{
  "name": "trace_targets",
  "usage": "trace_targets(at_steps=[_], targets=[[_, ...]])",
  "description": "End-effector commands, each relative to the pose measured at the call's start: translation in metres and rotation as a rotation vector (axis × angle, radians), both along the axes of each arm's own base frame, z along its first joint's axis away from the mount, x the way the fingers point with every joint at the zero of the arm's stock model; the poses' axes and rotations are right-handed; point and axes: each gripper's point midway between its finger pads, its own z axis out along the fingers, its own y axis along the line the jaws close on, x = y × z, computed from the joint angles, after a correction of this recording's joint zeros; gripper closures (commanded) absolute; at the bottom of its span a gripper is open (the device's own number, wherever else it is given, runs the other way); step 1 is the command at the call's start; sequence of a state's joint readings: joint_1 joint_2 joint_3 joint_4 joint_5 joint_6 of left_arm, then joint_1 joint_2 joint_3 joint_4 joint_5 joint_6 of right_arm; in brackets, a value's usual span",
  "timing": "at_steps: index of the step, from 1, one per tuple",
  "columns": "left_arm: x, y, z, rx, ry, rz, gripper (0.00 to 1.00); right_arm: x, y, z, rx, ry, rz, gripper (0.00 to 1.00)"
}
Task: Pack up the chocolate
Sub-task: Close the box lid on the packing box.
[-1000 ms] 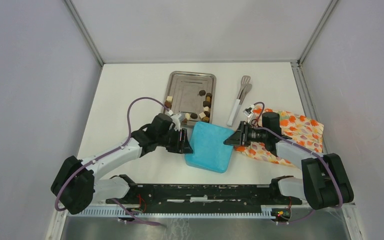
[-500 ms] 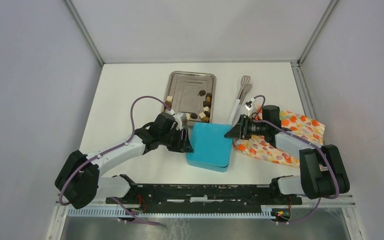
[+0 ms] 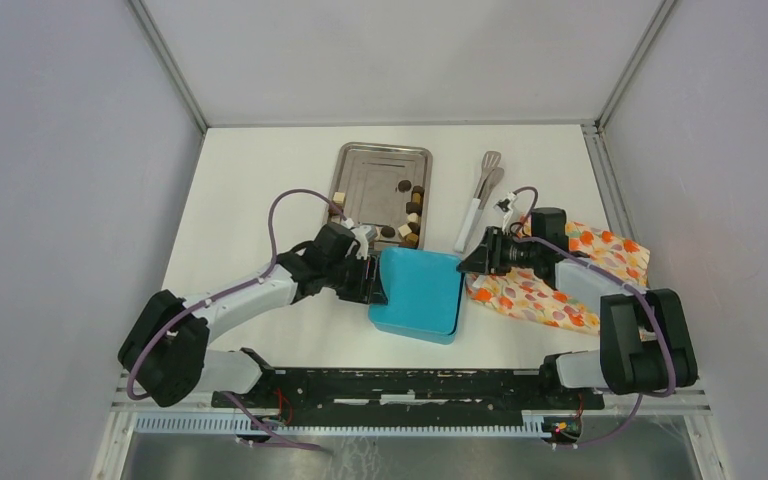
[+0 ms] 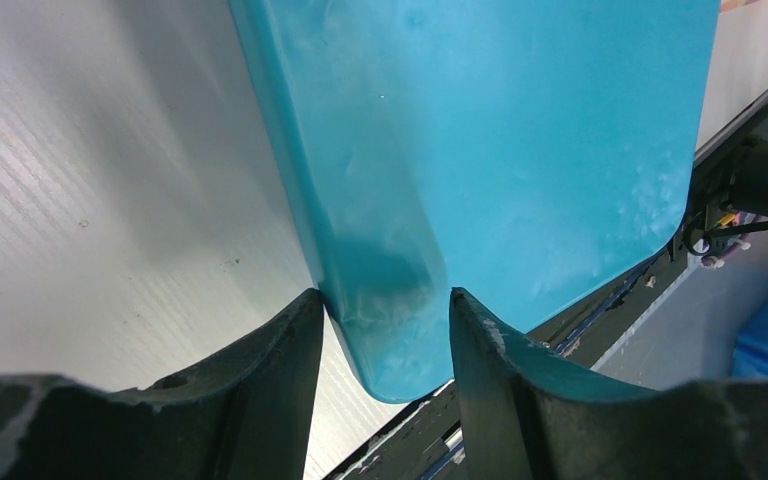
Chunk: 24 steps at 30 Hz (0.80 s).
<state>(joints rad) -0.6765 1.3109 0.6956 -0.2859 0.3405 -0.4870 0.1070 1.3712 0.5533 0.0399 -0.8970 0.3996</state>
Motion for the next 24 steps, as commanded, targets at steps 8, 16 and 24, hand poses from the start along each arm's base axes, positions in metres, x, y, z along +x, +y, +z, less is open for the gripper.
trace_targets(at_steps=[8,16,24], targets=[[0.013,-0.011,0.018,-0.022,-0.079,-0.042,0.45,0.007,-0.008,0.043,-0.146,-0.492,0.261,0.55],[0.019,-0.016,0.020,-0.015,-0.079,-0.053,0.45,0.006,-0.038,0.021,-0.420,-0.705,0.365,0.59],[0.019,-0.023,0.018,-0.009,-0.071,-0.071,0.45,-0.012,-0.034,0.019,-0.413,-0.830,0.453,0.61]])
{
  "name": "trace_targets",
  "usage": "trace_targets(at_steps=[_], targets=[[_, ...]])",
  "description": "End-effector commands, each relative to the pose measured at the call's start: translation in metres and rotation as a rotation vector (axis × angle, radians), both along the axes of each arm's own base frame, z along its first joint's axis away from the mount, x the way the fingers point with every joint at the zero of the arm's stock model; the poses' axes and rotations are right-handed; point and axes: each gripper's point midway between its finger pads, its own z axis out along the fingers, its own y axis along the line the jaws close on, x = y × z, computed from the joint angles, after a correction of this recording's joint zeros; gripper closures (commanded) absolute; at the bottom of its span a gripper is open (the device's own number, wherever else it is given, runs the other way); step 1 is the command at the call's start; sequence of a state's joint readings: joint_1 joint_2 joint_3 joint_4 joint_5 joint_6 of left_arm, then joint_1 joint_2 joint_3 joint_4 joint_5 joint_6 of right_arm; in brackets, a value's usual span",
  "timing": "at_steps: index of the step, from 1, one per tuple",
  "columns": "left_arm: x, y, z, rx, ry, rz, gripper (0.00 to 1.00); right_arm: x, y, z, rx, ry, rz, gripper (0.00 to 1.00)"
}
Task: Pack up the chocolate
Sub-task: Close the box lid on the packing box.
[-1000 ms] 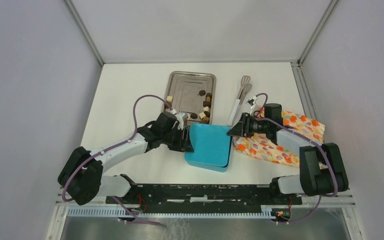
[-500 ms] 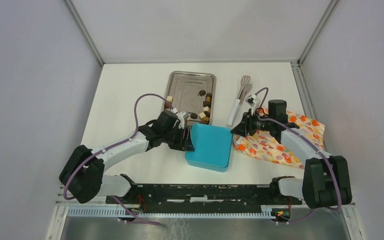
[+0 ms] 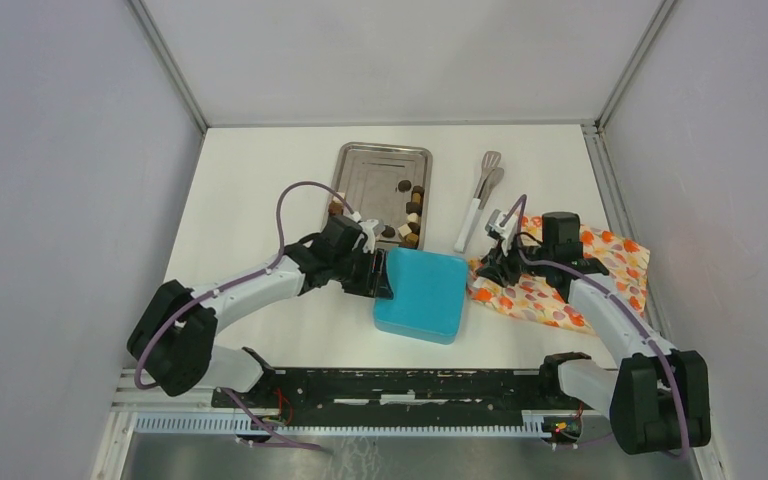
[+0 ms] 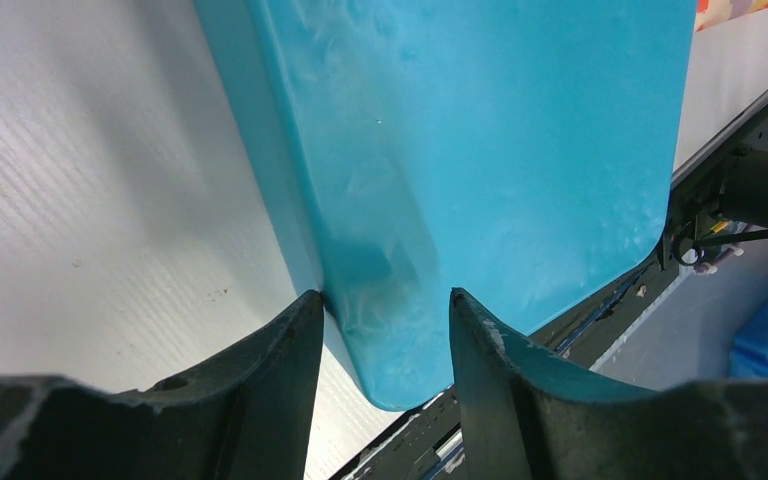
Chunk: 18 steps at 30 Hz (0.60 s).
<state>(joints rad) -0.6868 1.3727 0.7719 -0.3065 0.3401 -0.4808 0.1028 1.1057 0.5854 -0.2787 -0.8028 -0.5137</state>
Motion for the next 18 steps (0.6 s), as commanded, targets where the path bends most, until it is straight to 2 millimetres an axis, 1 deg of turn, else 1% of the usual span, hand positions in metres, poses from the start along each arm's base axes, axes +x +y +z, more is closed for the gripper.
trace_targets(at_steps=[1,4,6,8,9,11,13,14,16,18], targets=[[0.010,-0.013,0.012,-0.015,-0.072,-0.059,0.45,-0.018,0.008,0.003,-0.001,-0.114,0.168,0.61],[0.011,-0.016,0.013,-0.013,-0.075,-0.065,0.45,-0.048,0.021,0.004,0.026,-0.206,0.366,0.62],[0.010,-0.017,0.011,-0.009,-0.073,-0.069,0.45,-0.067,0.027,0.006,0.034,-0.303,0.495,0.63],[0.011,-0.017,0.009,-0.004,-0.071,-0.067,0.45,-0.081,0.032,0.009,0.036,-0.385,0.593,0.63],[0.010,-0.017,0.009,-0.002,-0.070,-0.069,0.45,-0.085,0.035,0.011,0.033,-0.412,0.626,0.63],[0.010,-0.018,0.007,0.001,-0.067,-0.071,0.45,-0.090,0.041,0.015,0.021,-0.440,0.679,0.63],[0.010,-0.019,0.007,0.003,-0.065,-0.072,0.45,-0.091,0.049,0.018,-0.011,-0.449,0.722,0.63],[0.010,-0.019,0.006,0.005,-0.063,-0.073,0.45,-0.091,0.054,0.019,-0.028,-0.447,0.741,0.66],[0.009,-0.020,0.005,0.011,-0.059,-0.076,0.45,-0.085,0.063,0.020,-0.077,-0.438,0.739,0.71],[0.009,-0.020,0.004,0.020,-0.057,-0.073,0.45,-0.080,0.068,0.021,-0.131,-0.445,0.742,0.75]])
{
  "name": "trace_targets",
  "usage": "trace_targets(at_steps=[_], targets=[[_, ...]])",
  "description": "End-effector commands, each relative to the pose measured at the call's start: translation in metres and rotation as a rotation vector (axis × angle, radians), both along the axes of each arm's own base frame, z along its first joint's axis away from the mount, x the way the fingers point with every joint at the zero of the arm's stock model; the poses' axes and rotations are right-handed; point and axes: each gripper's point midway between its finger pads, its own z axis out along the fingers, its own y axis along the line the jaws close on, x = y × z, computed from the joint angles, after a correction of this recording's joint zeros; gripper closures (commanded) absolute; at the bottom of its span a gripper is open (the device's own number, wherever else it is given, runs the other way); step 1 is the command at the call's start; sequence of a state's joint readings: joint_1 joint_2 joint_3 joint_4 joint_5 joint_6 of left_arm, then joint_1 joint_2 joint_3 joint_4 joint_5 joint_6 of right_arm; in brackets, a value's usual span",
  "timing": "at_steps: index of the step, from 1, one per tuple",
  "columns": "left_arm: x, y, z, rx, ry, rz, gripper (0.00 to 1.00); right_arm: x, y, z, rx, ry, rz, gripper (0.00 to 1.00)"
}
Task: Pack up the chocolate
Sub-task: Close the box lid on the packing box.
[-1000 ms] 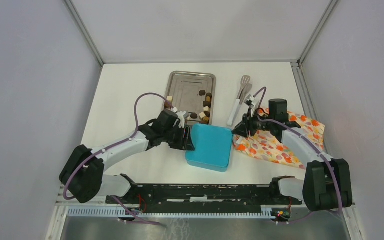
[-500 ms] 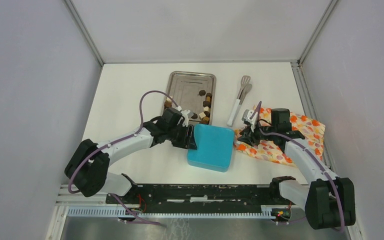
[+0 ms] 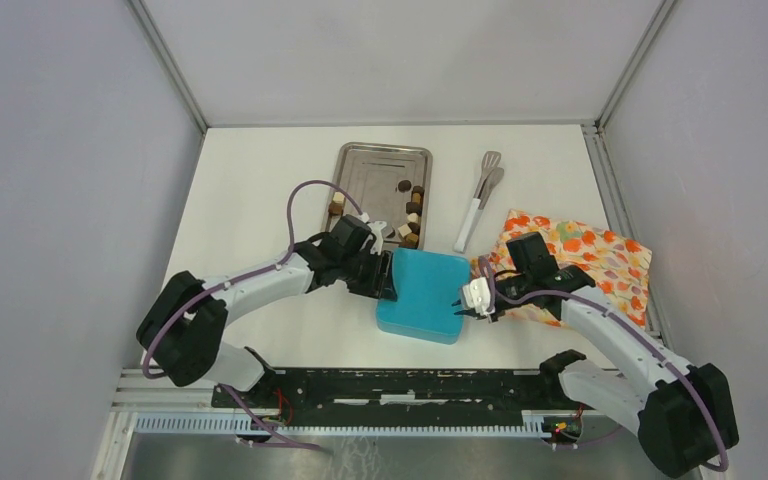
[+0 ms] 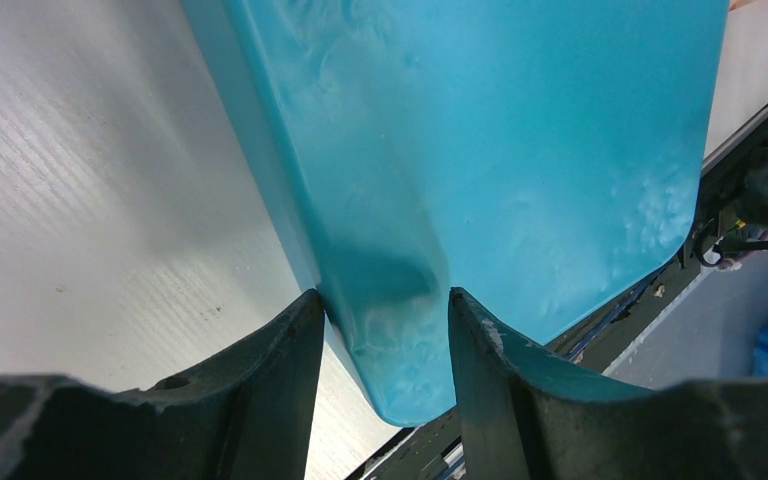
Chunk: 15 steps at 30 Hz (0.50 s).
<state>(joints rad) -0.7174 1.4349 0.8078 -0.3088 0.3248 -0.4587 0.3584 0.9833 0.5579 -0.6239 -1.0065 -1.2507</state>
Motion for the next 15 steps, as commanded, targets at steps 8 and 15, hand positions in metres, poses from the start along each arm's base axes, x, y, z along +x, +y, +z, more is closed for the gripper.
trace_targets(at_steps=[8,15], targets=[[0.008,-0.011,0.005,0.009,-0.043,-0.041,0.45,0.008,0.007,-0.027,-0.309,-0.134,0.051,0.89],[0.007,-0.013,0.000,0.022,-0.031,-0.054,0.45,-0.007,-0.040,-0.093,-0.681,-0.094,0.060,0.95]])
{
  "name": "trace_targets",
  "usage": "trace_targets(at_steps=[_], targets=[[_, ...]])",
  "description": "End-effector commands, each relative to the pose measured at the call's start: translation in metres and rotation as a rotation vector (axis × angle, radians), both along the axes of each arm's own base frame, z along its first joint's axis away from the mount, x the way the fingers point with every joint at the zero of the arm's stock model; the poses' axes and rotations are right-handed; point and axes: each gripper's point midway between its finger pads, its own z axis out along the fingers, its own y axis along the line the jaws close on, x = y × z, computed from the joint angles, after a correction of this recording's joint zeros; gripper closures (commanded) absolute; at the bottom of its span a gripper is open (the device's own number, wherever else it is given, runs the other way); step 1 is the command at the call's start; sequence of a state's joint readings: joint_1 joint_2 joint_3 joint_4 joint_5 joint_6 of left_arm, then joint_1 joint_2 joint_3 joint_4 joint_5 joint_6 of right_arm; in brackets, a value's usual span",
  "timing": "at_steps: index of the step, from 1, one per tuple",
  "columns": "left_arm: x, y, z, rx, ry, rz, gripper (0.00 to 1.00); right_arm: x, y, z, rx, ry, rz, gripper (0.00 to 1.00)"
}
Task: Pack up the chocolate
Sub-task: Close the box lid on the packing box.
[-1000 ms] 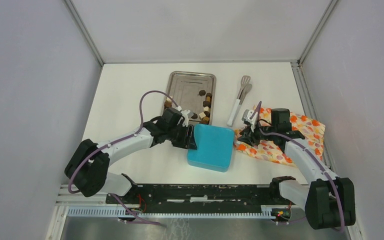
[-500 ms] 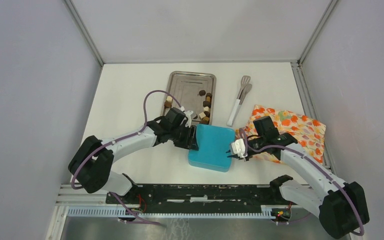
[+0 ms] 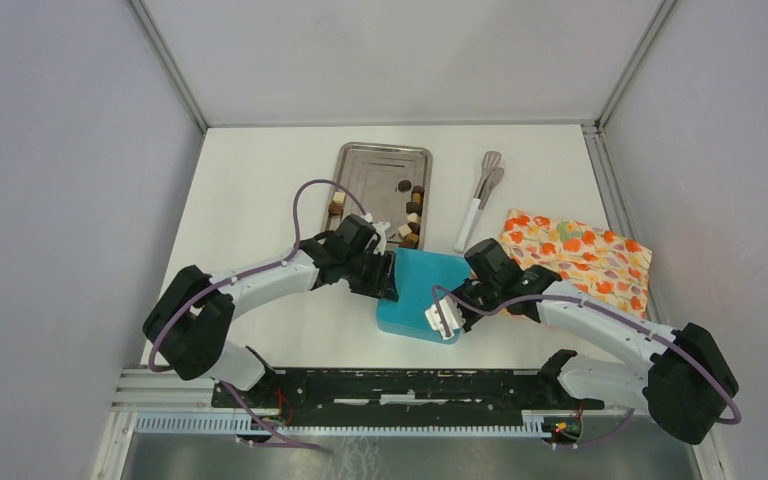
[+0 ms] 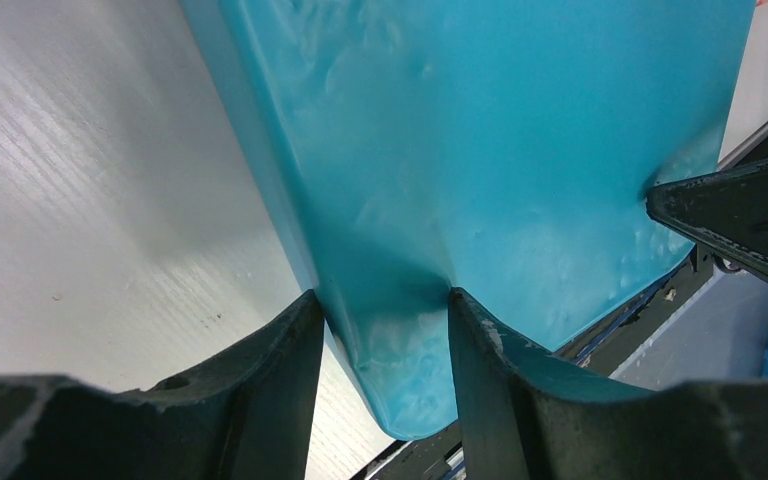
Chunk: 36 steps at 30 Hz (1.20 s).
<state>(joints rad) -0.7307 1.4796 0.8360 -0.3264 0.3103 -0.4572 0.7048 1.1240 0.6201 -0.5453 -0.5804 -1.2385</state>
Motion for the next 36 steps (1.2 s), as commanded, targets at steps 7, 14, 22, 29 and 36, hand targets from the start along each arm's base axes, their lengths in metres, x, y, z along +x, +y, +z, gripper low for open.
trace_targets(at_steps=[7,14,22,29,36], targets=[[0.005,-0.010,0.003,-0.001,-0.041,-0.055,0.45,0.009,-0.032,-0.015,-0.240,0.097,-0.181,0.93],[0.006,-0.010,0.000,0.009,-0.041,-0.060,0.45,0.078,-0.023,0.074,-0.051,0.052,-0.345,0.90],[0.009,-0.011,-0.001,0.013,-0.050,-0.065,0.46,0.104,-0.047,0.044,-0.150,0.049,-0.495,0.89],[0.007,-0.009,-0.003,0.019,-0.048,-0.068,0.45,0.086,-0.089,-0.046,-0.414,0.141,-0.576,0.91],[0.011,-0.010,0.004,0.009,-0.069,-0.057,0.46,0.085,-0.065,-0.013,-0.257,0.208,-0.528,0.87]])
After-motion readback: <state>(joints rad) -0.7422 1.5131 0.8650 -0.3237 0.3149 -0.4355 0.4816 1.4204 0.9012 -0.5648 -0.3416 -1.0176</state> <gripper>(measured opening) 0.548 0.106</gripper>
